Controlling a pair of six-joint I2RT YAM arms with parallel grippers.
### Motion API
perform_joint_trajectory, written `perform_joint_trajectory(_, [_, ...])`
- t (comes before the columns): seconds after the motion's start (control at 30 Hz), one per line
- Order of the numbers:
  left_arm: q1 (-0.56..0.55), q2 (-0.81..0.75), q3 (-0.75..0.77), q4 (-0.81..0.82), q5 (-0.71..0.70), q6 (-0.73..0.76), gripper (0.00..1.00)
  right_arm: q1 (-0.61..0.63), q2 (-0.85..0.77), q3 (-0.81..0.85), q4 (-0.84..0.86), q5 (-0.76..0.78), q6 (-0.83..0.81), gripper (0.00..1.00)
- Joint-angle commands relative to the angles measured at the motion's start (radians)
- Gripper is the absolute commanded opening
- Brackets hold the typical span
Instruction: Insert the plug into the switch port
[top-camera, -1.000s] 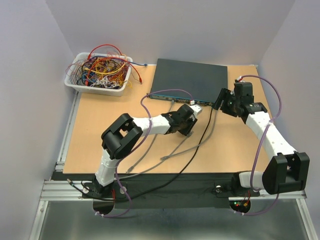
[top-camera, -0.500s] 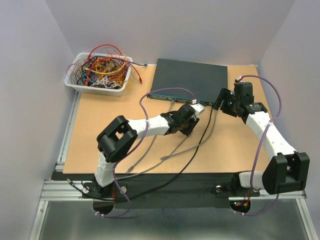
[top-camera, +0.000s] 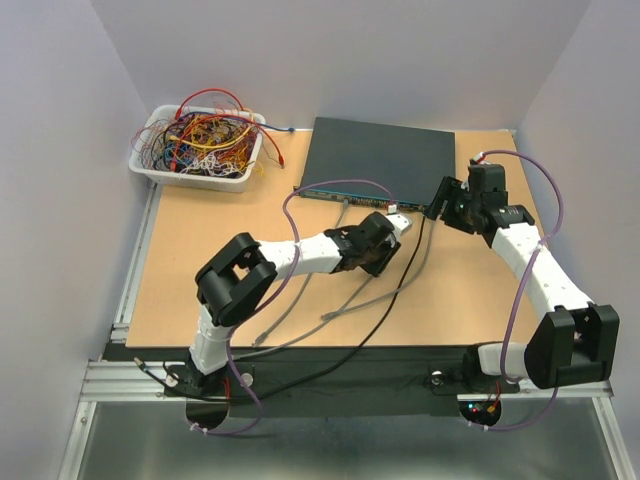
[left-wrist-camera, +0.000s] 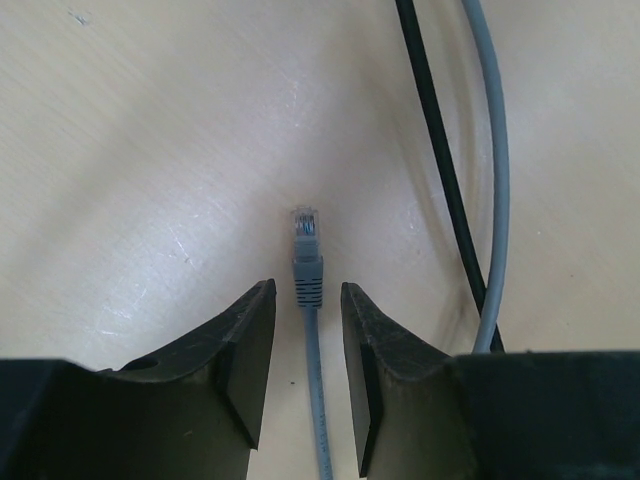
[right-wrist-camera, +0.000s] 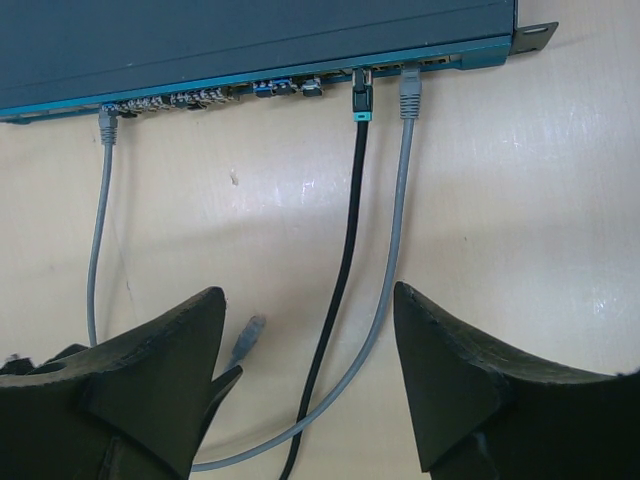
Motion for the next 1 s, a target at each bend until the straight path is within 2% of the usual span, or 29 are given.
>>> perform_joint_trajectory(0.0, [-0.009, 0.022, 0.049, -0.016, -0.013, 0.016, 0.43, 0.002, -0.031, -0.006, 0.023, 0.000, -0.013, 0.73])
perform_joint_trajectory(0.4, [-0.010, 0.083, 0.095, -0.023, -0.011, 0.019, 0.43, 0.002, -0.025, -0.010, 0.024, 0.006, -0.014, 0.73])
perform_joint_trajectory(0.57, [-0.010, 0.113, 0.123, -0.023, 0.000, 0.017, 0.39, 0.000, -0.027, -0.013, 0.024, 0.007, -0.017, 0.73])
perform_joint_trajectory(0.67, [-0.010, 0.122, 0.135, -0.025, 0.003, 0.019, 0.34, 0.002, -0.027, -0.015, 0.024, 0.007, -0.019, 0.73])
perform_joint_trajectory(0.7, [-0.010, 0.123, 0.137, -0.027, 0.001, 0.019, 0.25, 0.002, -0.027, -0.017, 0.024, 0.009, -0.017, 0.74])
perform_joint_trajectory(0.77, [-0.010, 0.128, 0.140, -0.031, 0.003, 0.020, 0.14, 0.002, -0.028, -0.018, 0.024, 0.009, -0.017, 0.74])
perform_joint_trajectory(0.8, [-0.010, 0.126, 0.137, -0.033, 0.003, 0.020, 0.03, 0.000, -0.028, -0.018, 0.024, 0.009, -0.017, 0.74])
perform_joint_trajectory(0.83, [-0.010, 0.120, 0.135, -0.034, 0.003, 0.022, 0.00, 0.002, -0.028, -0.018, 0.024, 0.007, -0.017, 0.73])
perform_joint_trajectory(0.97, [0.008, 0.055, 0.119, -0.030, -0.011, 0.005, 0.00, 0.002, -0.041, -0.010, 0.024, -0.013, -0.014, 0.73])
